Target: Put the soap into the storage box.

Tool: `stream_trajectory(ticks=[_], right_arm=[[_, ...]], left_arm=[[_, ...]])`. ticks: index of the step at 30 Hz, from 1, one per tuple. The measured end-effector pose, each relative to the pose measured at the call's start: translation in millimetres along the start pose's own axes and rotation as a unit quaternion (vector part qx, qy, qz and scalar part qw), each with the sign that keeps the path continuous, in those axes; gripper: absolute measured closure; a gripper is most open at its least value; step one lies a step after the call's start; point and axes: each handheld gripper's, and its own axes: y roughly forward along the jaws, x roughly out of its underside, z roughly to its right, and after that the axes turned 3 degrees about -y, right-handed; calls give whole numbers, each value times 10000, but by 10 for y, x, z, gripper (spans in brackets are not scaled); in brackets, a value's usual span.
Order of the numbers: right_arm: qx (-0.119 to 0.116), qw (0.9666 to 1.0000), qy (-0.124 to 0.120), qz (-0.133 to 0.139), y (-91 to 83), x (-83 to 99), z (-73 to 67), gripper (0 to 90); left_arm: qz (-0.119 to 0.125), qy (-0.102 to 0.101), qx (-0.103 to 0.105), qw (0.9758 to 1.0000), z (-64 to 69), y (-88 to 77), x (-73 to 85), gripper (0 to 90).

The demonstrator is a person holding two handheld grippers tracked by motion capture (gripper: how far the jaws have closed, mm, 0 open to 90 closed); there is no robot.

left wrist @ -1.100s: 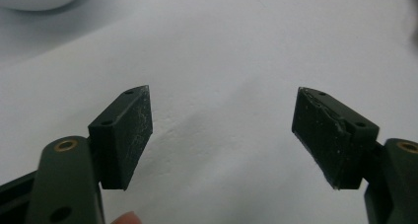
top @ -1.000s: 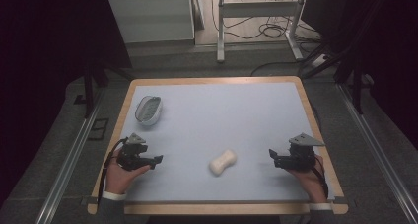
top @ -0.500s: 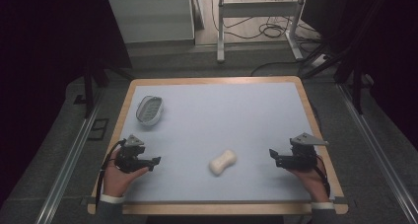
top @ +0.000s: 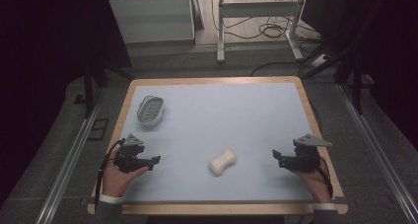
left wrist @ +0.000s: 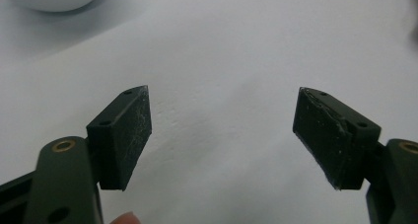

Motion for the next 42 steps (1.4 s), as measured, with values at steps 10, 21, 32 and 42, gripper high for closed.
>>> stream_trajectory(ticks=[10,21,32,42], right_arm=[[45,9999,78,52,-71,30,65,102],[117,9999,13,71,-113,23,64,104],[156,9998,-10,83,-147,54,85,105],[227,9997,-27,62,-168,80,86,104]], left_arm=[[71,177,14,9998,155,-140,-157,245],[-13,465,132,9988,361,-217,-349,246],[6,748,192,9970,589,-197,-417,243],[-24,950,362,9948,857,-179,-538,237]])
